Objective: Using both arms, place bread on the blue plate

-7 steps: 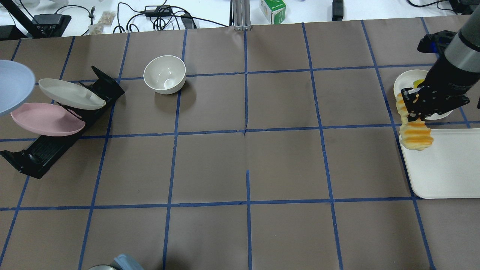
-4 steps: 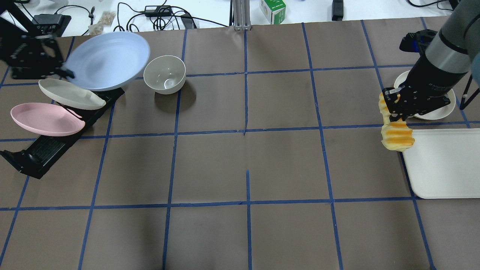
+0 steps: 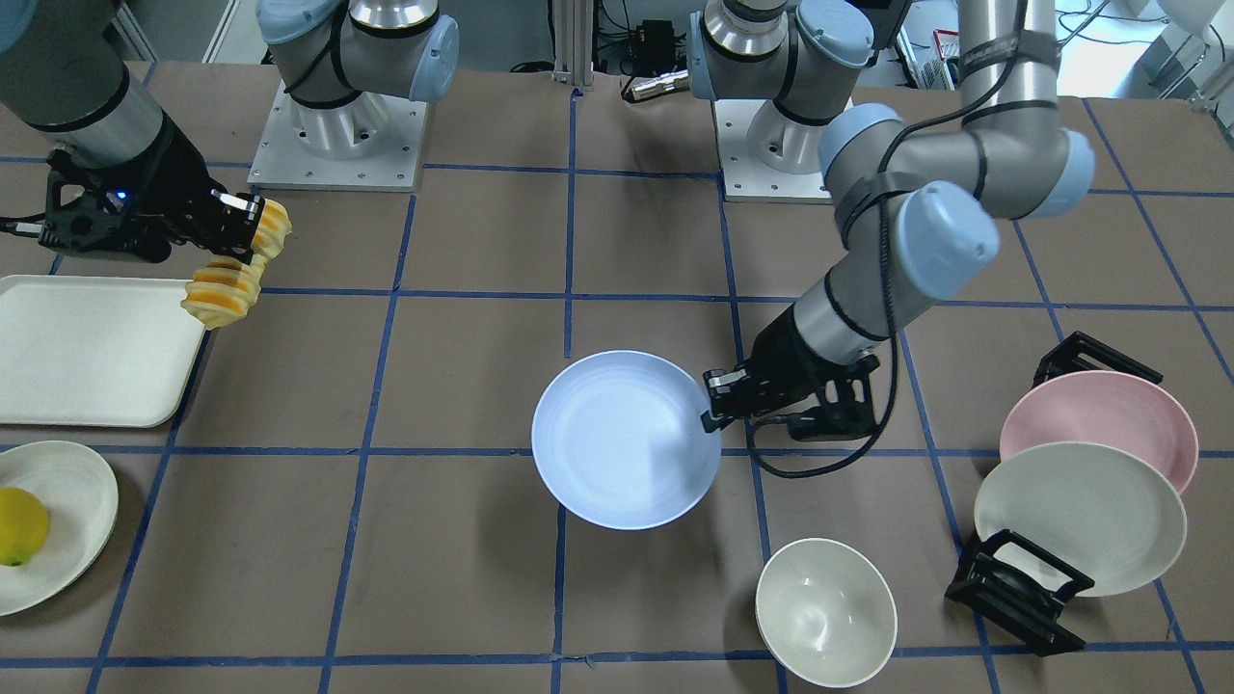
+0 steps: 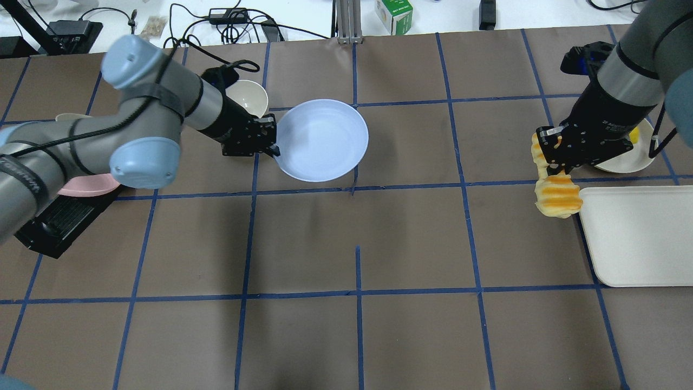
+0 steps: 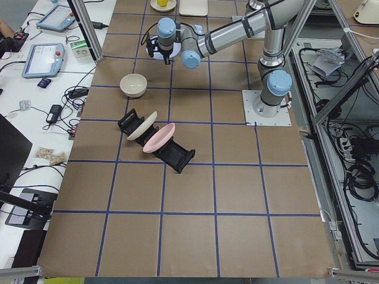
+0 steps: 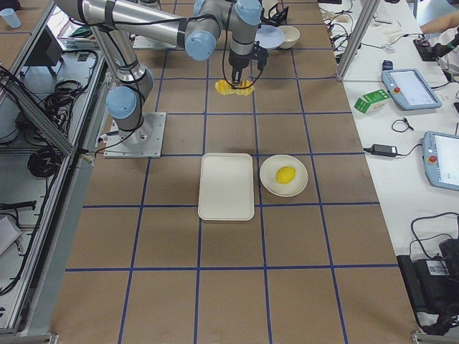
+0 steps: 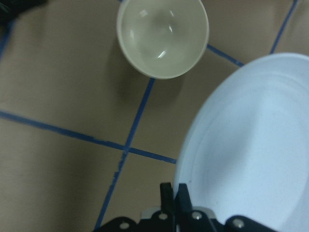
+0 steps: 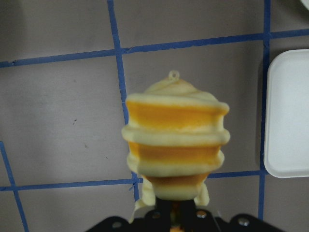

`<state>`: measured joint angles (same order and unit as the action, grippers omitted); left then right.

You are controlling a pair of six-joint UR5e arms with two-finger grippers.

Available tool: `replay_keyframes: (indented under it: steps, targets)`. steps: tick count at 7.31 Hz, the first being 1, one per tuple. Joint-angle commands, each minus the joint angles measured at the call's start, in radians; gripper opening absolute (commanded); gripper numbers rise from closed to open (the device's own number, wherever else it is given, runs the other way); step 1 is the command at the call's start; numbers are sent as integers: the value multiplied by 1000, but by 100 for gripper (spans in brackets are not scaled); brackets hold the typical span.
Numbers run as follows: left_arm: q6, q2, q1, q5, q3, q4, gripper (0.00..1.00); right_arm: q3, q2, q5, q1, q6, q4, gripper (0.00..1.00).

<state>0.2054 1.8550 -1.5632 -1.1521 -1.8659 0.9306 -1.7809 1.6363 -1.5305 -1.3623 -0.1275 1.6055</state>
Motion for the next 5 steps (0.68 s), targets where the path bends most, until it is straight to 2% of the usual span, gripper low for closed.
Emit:
replay_keyframes:
  steps: [1,2,4,5]
  targets:
    - [26,104,-106,-12,-16,-76,0,9,-10,6,-6,-1,11,0]
    - [22,140,-106,-12,-18,-90,0,9,-16,70,-8,12,19,0]
    - [20,164,-107,-18,-18,-122,0,11,-71,98,-59,64,86,0]
    - [28,162,-107,-20,-15,-125,99,14,-104,86,-136,130,159,0]
